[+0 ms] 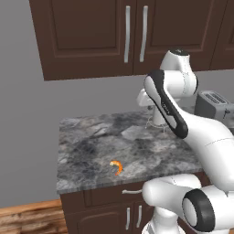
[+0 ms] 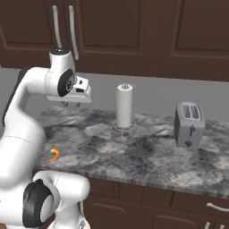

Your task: Retrieve the tupperware from the cabinet, then place the raw meat into the tupperware to avoid contamination.

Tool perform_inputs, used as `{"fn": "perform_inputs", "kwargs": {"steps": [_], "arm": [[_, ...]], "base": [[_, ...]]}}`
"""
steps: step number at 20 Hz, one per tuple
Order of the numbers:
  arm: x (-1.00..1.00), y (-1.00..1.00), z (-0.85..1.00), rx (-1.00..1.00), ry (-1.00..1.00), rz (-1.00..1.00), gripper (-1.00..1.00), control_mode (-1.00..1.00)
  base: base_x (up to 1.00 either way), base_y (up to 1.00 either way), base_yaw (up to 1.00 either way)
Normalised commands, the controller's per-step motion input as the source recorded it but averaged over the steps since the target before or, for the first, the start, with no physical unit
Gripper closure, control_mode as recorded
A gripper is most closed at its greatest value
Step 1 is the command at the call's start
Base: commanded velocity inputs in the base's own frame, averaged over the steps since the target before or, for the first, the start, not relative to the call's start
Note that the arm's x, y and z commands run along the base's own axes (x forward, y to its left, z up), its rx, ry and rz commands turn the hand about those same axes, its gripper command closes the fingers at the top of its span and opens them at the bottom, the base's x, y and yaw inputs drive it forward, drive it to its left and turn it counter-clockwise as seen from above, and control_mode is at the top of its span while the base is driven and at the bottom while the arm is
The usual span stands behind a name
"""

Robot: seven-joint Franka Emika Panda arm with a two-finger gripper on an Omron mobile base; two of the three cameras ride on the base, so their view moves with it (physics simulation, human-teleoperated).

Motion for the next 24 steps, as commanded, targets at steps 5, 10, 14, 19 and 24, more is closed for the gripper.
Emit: {"fn": "perform_inputs", "kwargs": {"steps": [5, 10, 14, 19, 24], "arm": [[-0.02, 0.00, 0.00, 0.00, 0.00, 0.00, -1.00, -1.00], [-0.14, 0.00, 0.21, 0.00, -0.21, 0.00, -1.00, -1.00], [-0.14, 0.00, 0.50, 0.00, -0.32, 0.00, -1.00, -1.00], [-0.04, 0.03, 0.57, 0.00, -0.29, 0.00, -1.00, -1.00], [0.00, 0.00, 0.63, 0.00, -0.25, 0.00, -1.00, -1.00]], "base": [[0.00, 0.00, 0.00], [0.00, 0.00, 0.00], [0.00, 0.00, 0.00], [0.00, 0.00, 0.00], [0.00, 0.00, 0.00]]}}
